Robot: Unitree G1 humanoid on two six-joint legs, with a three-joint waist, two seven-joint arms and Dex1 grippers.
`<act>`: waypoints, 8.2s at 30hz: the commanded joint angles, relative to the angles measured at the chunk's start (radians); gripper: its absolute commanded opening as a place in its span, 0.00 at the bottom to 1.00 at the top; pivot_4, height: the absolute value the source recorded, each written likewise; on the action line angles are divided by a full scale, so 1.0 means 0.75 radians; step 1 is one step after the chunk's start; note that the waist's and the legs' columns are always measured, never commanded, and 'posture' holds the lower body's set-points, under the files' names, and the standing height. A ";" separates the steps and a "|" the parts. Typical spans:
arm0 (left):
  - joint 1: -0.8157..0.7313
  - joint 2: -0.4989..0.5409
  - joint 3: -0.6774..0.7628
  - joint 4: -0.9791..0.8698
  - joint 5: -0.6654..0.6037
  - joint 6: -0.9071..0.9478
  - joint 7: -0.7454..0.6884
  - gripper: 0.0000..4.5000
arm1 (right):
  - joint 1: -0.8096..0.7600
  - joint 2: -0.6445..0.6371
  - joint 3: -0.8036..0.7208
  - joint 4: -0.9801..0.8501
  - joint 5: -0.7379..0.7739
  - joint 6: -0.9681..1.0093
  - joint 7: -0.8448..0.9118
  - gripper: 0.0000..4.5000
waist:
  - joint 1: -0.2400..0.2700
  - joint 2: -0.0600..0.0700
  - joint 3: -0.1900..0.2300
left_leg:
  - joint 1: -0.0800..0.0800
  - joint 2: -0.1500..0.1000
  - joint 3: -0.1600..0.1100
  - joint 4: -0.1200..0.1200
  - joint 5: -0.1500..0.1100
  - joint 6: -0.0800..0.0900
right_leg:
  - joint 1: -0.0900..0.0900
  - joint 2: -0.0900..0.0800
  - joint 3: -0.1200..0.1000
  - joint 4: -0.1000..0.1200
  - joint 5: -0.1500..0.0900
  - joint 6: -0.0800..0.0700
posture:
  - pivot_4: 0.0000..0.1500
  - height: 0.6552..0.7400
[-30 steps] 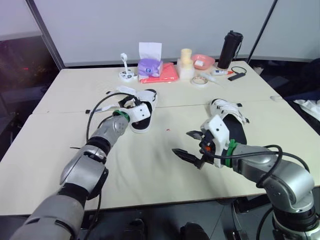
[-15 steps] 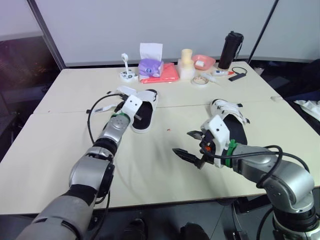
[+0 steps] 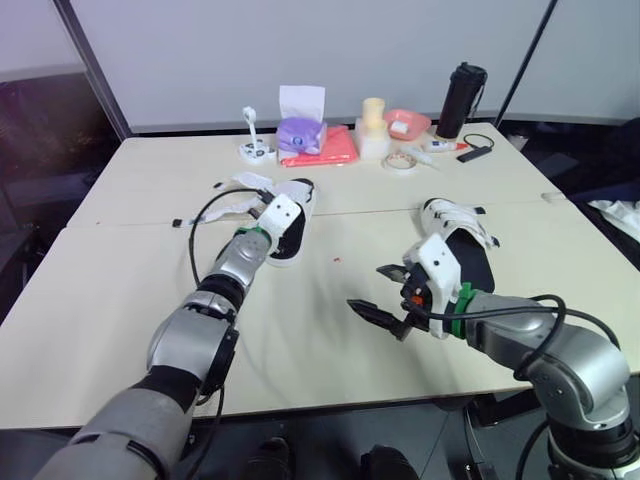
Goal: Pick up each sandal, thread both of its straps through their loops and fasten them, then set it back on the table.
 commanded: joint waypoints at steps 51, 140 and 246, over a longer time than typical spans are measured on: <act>0.556 0.294 0.077 -0.925 -0.138 0.209 -0.237 1.00 | -0.625 0.669 0.317 1.619 -0.869 -1.070 -0.337 0.05 | -0.023 0.000 0.001 | -0.001 0.001 0.001 -0.004 0.000 -0.001 | -0.008 0.001 0.003 0.002 0.001 -0.001 | 1.00 1.00; 0.684 0.549 -0.174 -1.648 -0.120 0.437 -0.787 1.00 | -0.186 0.198 -0.073 0.125 -0.180 0.068 0.291 0.92 | -0.035 0.006 -0.002 | 0.001 0.002 0.004 -0.018 0.002 -0.003 | -0.012 0.000 0.006 -0.001 0.000 -0.002 | 1.00 1.00; -0.255 0.553 -0.742 0.448 0.914 -1.983 0.548 1.00 | -0.142 -0.130 0.266 0.326 -0.389 -0.437 0.059 0.93 | -0.003 -0.008 0.005 | -0.012 0.000 0.003 0.002 -0.001 0.002 | -0.012 -0.001 -0.001 0.001 -0.002 0.002 | 1.00 1.00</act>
